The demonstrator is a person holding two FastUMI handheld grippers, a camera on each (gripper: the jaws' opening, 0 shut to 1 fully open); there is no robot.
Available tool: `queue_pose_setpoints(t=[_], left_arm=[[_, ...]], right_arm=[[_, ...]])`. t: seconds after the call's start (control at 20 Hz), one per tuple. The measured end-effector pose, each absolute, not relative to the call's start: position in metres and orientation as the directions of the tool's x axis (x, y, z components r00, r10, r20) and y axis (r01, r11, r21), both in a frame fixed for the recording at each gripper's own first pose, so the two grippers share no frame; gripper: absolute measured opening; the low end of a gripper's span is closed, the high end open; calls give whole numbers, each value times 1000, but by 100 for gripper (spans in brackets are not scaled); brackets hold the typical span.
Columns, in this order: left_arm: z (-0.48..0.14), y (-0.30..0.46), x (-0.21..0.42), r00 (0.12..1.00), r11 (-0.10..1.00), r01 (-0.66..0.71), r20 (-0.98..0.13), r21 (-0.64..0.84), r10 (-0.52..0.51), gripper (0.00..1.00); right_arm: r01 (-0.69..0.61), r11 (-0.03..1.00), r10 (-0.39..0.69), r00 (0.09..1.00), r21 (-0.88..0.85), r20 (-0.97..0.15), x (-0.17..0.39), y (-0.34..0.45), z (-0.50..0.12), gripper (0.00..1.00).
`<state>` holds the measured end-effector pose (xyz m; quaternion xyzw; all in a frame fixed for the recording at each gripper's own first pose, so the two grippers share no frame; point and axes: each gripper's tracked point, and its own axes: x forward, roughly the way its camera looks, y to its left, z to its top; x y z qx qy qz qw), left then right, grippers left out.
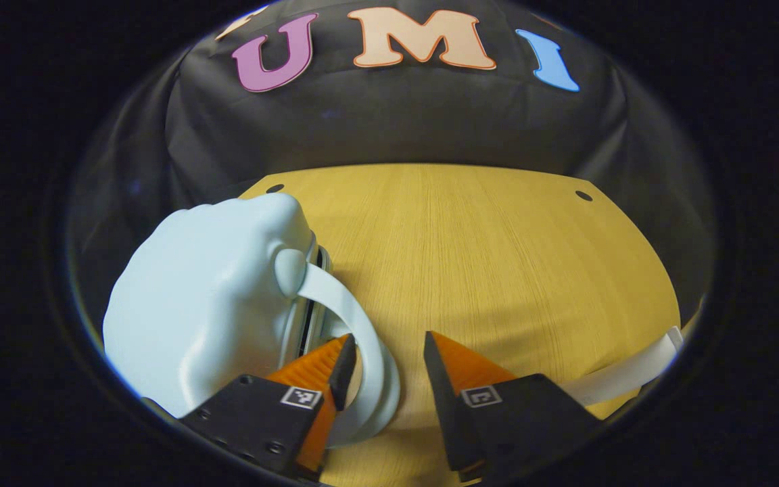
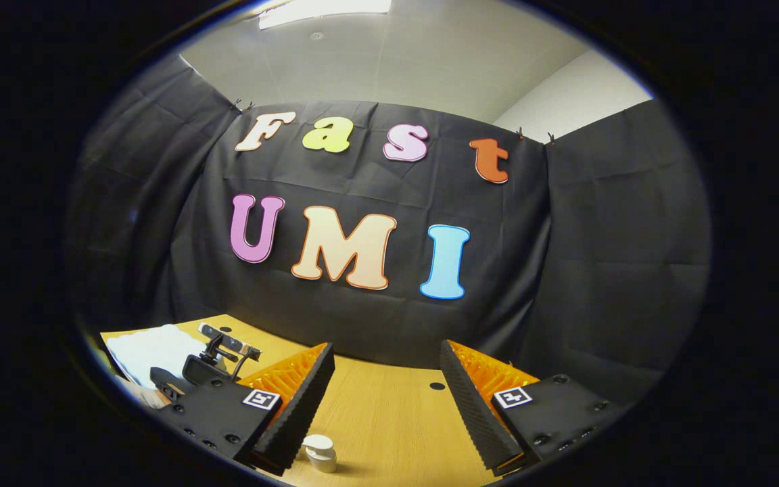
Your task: First open the suitcase, pack the skin care products into it, and then close the suitcase.
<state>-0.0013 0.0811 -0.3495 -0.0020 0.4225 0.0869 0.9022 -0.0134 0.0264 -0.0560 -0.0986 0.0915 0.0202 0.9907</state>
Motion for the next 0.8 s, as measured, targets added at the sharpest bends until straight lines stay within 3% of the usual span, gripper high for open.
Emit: queue_pose_setpoints(t=[0.05, 0.15, 0.45, 0.8], left_arm=[[-347, 84, -2, 628, 983, -164, -761, 78, 165, 35], [-346, 85, -2, 626, 984, -169, -764, 62, 156, 16], [-324, 77, -1, 611, 985, -171, -786, -14, 95, 1], [-277, 76, -2, 670, 993, -106, -742, -49, 35, 0]], right_arm=[[-56, 980, 19, 983, -193, -185, -14, 26, -57, 98], [-56, 981, 20, 982, -188, -186, -14, 26, -59, 98], [-60, 984, 31, 985, -169, -172, -13, 29, -58, 99], [-90, 987, 67, 983, -130, -173, -9, 41, -64, 99]])
